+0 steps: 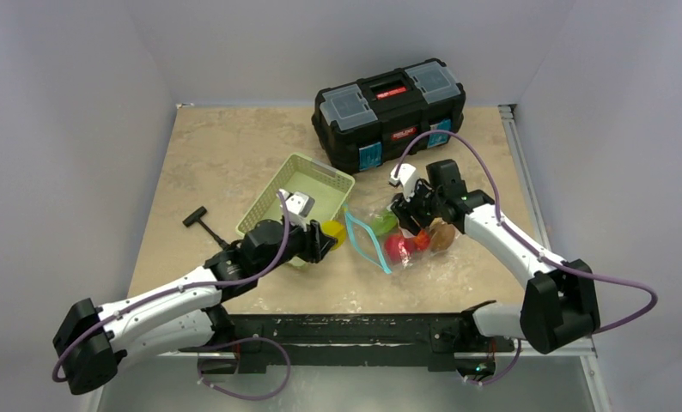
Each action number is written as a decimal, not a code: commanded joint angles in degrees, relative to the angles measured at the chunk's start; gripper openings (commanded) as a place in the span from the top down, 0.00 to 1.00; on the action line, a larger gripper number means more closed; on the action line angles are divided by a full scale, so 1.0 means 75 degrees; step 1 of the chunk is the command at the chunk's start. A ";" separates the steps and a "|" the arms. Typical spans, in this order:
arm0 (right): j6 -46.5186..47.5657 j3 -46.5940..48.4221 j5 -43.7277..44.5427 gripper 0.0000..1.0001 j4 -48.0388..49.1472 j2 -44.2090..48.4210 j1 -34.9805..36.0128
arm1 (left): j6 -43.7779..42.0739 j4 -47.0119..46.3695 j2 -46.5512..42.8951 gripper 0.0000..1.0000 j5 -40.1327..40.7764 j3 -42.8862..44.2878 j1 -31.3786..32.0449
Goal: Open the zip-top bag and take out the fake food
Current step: Pick up the fake fruit from the zipper food storage bag.
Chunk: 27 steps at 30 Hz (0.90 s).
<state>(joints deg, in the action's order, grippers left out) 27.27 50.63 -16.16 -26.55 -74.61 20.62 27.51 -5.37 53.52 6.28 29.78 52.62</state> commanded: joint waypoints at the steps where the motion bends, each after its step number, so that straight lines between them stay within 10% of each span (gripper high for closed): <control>1: 0.0201 0.0012 -0.0215 0.40 0.0012 0.0209 0.0033 | -0.0228 0.0675 -0.0692 1.00 0.0347 -0.0201 -0.0303; 27: 0.0327 -0.0012 -0.0236 0.31 -0.0023 0.0223 0.0039 | -0.0439 0.1628 -0.1721 1.00 0.0556 -0.0252 -0.1169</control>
<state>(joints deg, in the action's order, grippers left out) 28.99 50.48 -16.23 -26.57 -74.46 20.62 25.74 6.72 41.43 9.45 27.09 44.88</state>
